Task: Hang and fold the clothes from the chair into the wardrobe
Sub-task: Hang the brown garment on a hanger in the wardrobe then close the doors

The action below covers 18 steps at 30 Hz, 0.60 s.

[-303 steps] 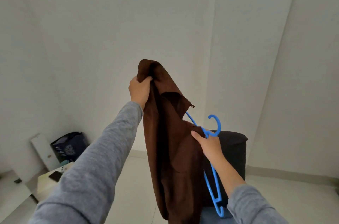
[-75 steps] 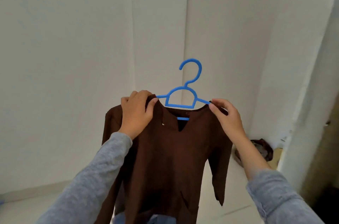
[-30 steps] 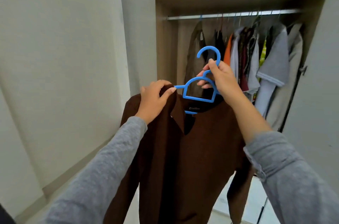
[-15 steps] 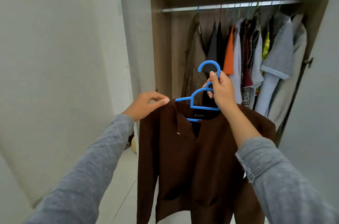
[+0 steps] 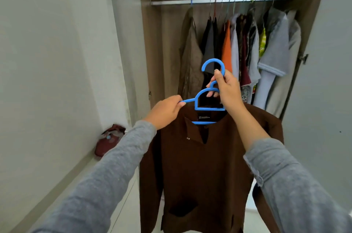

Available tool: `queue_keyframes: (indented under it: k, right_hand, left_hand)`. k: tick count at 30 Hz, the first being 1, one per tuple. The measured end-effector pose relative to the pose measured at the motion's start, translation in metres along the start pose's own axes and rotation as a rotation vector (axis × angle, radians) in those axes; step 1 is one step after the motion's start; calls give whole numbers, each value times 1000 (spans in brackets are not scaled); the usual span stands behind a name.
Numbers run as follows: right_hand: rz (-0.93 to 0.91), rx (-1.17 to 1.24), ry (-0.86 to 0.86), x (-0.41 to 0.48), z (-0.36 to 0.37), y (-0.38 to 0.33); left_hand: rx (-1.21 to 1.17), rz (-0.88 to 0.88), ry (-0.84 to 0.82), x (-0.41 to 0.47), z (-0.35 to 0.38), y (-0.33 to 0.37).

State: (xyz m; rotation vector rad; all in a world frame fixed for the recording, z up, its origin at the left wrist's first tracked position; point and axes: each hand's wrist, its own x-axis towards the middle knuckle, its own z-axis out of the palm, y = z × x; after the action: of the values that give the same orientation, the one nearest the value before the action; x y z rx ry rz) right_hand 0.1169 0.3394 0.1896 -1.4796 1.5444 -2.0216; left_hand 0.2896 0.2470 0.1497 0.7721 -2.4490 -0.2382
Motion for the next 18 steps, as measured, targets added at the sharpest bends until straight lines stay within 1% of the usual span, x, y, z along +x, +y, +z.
queue_keyframes:
  k: [2, 4, 6, 8, 10, 11, 13, 16, 17, 18]
  right_hand:
    - [5, 1, -19, 6, -5, 1]
    - [-2, -111, -40, 13, -15, 8]
    - [4, -267, -78, 19, -30, 24]
    - [48, -418, -145, 21, -46, 49]
    - [59, -609, -186, 26, -60, 77]
    - [63, -645, -198, 31, -65, 89]
    - [101, -597, -278, 46, -71, 100]
    - [202, -447, -539, 77, -76, 107]
    - [216, -413, -604, 91, -77, 110]
    - [223, -392, -625, 102, -77, 113]
  left_hand:
    - [-67, 10, 158, 8, 8, -1]
    - [-58, -9, 262, 16, 17, -3]
    - [-56, -41, 325, 27, 23, -8]
    - [-65, -84, 370, 37, 24, -17]
    - [-83, -112, 385, 52, 27, -28]
    - [-93, -117, 380, 60, 29, -34]
    - [-101, -106, 371, 73, 32, -45]
    - [-126, -98, 375, 97, 39, -57]
    - [-137, -100, 394, 106, 41, -61]
    - [-152, -95, 410, 116, 43, -64]
